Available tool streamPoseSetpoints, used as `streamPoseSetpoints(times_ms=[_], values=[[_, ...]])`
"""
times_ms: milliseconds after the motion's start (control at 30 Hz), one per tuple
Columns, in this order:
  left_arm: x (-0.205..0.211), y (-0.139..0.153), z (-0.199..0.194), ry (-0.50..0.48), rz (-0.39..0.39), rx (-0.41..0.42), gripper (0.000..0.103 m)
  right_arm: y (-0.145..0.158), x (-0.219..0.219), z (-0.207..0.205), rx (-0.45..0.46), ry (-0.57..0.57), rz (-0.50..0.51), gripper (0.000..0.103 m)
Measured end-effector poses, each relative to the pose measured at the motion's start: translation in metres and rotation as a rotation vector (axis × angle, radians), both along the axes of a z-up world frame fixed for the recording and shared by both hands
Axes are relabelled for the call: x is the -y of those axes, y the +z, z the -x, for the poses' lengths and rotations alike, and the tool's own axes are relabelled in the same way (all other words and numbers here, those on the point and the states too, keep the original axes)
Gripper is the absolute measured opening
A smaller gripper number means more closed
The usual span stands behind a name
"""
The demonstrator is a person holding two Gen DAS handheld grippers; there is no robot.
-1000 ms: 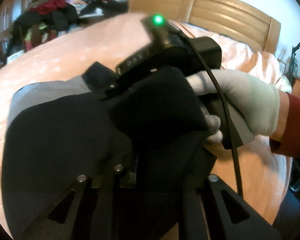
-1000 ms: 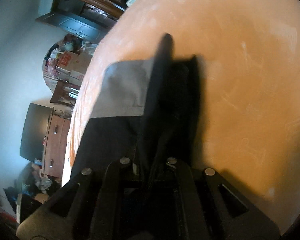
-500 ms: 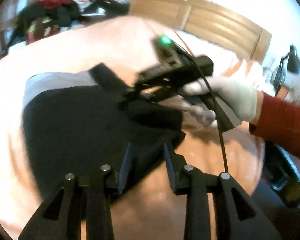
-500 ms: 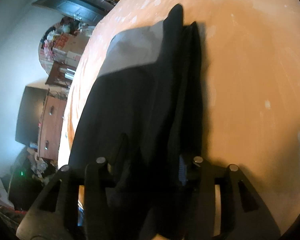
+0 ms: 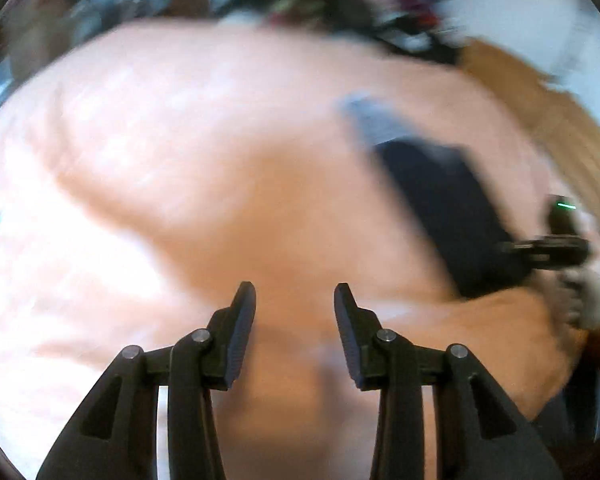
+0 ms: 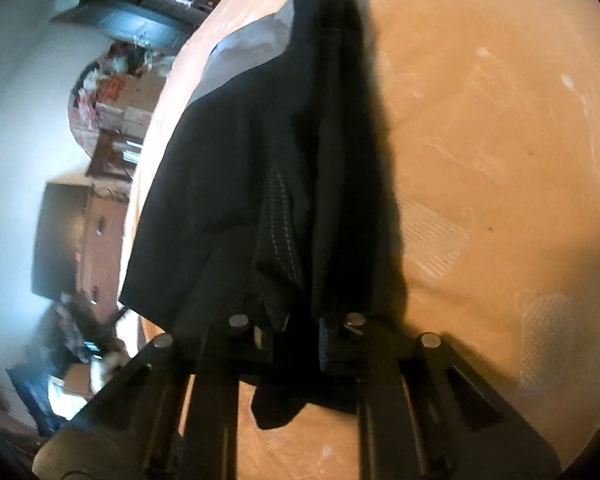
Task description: Fold small clothes
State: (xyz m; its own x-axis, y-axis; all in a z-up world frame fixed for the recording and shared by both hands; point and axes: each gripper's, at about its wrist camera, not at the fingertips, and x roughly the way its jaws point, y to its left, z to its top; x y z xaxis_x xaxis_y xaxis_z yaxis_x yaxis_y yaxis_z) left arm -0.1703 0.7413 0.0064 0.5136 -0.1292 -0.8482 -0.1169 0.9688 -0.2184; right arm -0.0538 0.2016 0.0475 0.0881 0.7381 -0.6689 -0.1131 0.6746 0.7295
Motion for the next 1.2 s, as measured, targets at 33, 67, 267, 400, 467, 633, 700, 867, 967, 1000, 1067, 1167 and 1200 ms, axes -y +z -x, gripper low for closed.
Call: streamPoseSetpoints(times_ms=[33, 67, 267, 400, 467, 633, 700, 867, 967, 1000, 1067, 1167, 1200], values=[[-0.01, -0.007, 0.007, 0.008, -0.006, -0.034, 0.037, -0.001, 0.001, 0.0, -0.005, -0.005, -0.004, 0.012], [-0.016, -0.009, 0.018, 0.003, 0.01, -0.041, 0.033, -0.001, 0.001, 0.0, -0.005, -0.006, 0.002, 0.011], [-0.015, 0.001, 0.099, -0.065, -0.06, -0.075, 0.034, 0.001, -0.004, 0.0, 0.012, 0.011, 0.056, 0.01], [-0.014, 0.005, 0.146, -0.062, -0.08, -0.094, 0.034, -0.003, 0.0, 0.005, 0.003, -0.006, 0.04, 0.01], [-0.007, 0.003, 0.168, -0.078, -0.117, -0.119, 0.034, -0.003, 0.0, 0.005, 0.004, -0.002, 0.044, 0.009], [-0.008, 0.008, 0.194, -0.087, -0.104, -0.193, 0.034, 0.006, 0.001, 0.015, 0.037, 0.039, 0.121, 0.01], [-0.011, 0.023, 0.203, -0.075, -0.023, -0.157, 0.031, 0.023, 0.001, 0.028, 0.096, 0.063, 0.212, 0.02], [0.002, 0.085, 0.195, -0.077, 0.118, 0.1, 0.035, 0.073, 0.004, 0.081, 0.303, 0.031, 0.305, 0.055], [0.027, 0.096, 0.156, -0.099, 0.154, 0.211, 0.054, 0.091, -0.005, 0.117, 0.412, -0.03, 0.284, 0.077], [0.038, 0.094, 0.137, -0.104, 0.158, 0.218, 0.055, 0.09, -0.009, 0.122, 0.43, -0.036, 0.299, 0.084], [0.066, 0.086, 0.087, -0.136, 0.134, 0.217, 0.055, 0.081, -0.018, 0.128, 0.444, -0.041, 0.337, 0.083], [0.095, 0.077, 0.015, -0.142, 0.115, 0.203, 0.055, 0.06, -0.009, 0.121, 0.383, -0.095, 0.357, 0.082], [0.103, 0.074, -0.01, -0.147, 0.105, 0.2, 0.055, 0.059, -0.005, 0.123, 0.377, -0.11, 0.372, 0.082]])
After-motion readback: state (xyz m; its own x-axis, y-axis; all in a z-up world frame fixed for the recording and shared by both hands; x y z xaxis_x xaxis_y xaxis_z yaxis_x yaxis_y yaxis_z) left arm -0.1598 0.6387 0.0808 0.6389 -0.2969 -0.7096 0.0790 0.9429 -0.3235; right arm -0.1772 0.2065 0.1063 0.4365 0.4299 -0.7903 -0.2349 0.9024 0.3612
